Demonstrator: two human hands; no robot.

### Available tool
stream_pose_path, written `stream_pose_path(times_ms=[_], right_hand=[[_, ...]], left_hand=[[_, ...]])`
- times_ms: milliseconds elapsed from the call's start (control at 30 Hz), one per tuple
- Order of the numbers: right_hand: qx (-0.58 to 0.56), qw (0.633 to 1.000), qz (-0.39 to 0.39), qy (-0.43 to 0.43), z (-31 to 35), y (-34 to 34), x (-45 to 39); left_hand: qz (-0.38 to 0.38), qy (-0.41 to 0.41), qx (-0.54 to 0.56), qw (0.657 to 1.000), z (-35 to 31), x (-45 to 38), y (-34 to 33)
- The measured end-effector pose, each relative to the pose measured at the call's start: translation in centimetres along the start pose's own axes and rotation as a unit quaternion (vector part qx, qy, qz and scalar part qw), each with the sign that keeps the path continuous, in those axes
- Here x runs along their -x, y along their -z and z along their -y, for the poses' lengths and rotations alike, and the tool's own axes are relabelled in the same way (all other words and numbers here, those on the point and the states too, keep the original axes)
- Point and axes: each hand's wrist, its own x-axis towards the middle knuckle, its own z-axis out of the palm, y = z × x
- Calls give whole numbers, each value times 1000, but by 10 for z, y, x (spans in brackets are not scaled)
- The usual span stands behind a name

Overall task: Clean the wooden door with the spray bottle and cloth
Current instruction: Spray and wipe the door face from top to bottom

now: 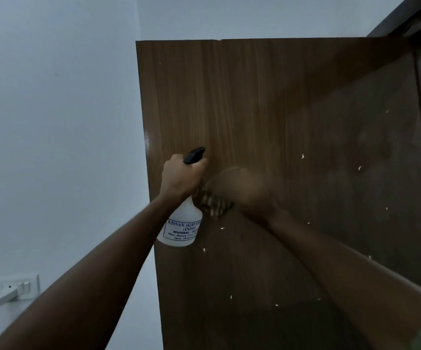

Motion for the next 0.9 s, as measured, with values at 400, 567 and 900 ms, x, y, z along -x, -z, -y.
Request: stream_pose_path(times_ms=[400,567,900], right_hand=[[4,1000,-14,8,-41,12,22],[32,996,-9,81,-113,20,20],[1,980,6,197,-122,37,69]], left_hand=[[22,1,-8,1000,-37,-14,-65],[25,-4,-28,999,-50,-22,-86],[25,19,-34,999,-60,-29,-124]])
